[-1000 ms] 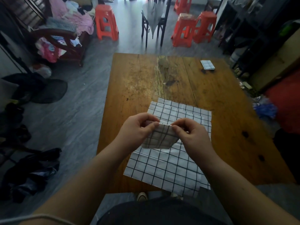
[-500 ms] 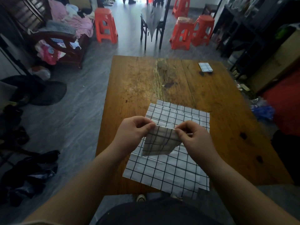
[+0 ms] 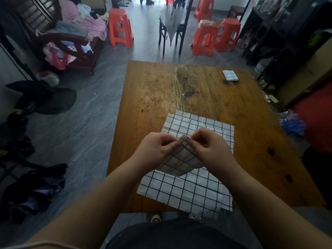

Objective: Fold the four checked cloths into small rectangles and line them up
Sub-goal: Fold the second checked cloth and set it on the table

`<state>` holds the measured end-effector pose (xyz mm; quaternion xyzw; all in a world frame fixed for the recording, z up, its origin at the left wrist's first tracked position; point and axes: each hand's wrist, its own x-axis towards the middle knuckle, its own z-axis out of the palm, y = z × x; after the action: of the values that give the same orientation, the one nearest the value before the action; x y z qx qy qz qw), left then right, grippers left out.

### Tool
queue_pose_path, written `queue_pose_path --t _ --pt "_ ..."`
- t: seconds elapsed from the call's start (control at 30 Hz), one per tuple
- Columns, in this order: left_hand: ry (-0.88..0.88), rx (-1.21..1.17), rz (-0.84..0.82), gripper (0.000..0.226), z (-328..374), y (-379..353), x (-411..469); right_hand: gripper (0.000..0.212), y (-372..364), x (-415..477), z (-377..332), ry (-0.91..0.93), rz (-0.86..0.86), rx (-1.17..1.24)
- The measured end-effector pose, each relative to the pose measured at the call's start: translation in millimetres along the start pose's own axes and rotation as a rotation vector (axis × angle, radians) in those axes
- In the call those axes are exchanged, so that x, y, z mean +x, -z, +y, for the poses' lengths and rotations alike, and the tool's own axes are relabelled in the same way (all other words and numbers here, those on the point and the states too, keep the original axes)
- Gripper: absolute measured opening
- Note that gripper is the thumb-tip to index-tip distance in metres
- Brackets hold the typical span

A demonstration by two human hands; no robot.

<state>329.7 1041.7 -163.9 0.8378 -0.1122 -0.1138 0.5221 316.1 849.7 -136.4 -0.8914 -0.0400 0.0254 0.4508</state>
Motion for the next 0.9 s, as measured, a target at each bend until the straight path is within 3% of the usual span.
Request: queue_pose_path --t 0.17,0.57,0.9 --pt "-0.006 0.099 0.003 0.013 -5 -2 0 0.003 -4 -2 0 0.022 -0.091 -0.084" --pt "0.092 0.009 -0.057 0.013 -28 -1 -8 0.011 17 5 3 -0.09 0.1 0.225" --pt "0.16 0.0 -0.039 0.011 -43 12 -4 0.015 29 3 8 -0.09 0.173 0.241"
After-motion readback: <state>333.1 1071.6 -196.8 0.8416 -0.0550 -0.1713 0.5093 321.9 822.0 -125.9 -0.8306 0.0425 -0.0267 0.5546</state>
